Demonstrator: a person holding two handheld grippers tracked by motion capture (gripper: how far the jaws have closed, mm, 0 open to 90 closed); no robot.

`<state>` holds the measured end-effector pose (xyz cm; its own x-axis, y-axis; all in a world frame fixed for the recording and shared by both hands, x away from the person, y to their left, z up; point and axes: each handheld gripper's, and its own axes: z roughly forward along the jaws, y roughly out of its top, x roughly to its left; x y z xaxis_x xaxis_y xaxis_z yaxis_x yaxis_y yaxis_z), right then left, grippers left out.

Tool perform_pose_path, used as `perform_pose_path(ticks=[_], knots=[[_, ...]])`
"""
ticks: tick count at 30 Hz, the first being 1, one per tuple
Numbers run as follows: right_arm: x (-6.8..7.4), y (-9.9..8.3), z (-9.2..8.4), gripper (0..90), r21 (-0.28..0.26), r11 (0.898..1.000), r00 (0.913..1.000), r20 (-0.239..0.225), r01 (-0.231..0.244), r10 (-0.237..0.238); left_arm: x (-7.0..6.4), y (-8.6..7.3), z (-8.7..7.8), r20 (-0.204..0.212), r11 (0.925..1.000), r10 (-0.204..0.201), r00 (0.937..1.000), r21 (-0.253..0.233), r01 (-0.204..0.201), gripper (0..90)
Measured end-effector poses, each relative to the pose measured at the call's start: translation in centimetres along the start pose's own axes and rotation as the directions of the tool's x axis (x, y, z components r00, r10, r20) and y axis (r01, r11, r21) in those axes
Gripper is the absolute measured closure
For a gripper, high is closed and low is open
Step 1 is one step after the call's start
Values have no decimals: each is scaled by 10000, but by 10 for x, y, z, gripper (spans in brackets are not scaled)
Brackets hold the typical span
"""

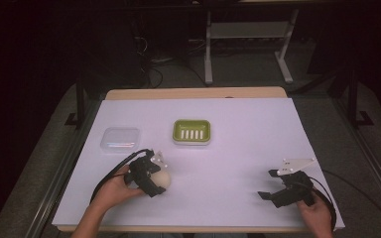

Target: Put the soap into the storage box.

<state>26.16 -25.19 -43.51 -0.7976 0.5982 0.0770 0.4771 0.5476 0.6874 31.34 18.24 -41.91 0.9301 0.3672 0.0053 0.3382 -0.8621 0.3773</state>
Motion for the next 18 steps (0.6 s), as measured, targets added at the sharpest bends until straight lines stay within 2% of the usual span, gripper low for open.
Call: perform_pose_path(ticks=[18], knots=[[0, 0, -1, 136, -52, 10000, 10000, 58, 15, -15, -1, 1, 3, -84, 9999, 7, 10000, 153, -6, 238]])
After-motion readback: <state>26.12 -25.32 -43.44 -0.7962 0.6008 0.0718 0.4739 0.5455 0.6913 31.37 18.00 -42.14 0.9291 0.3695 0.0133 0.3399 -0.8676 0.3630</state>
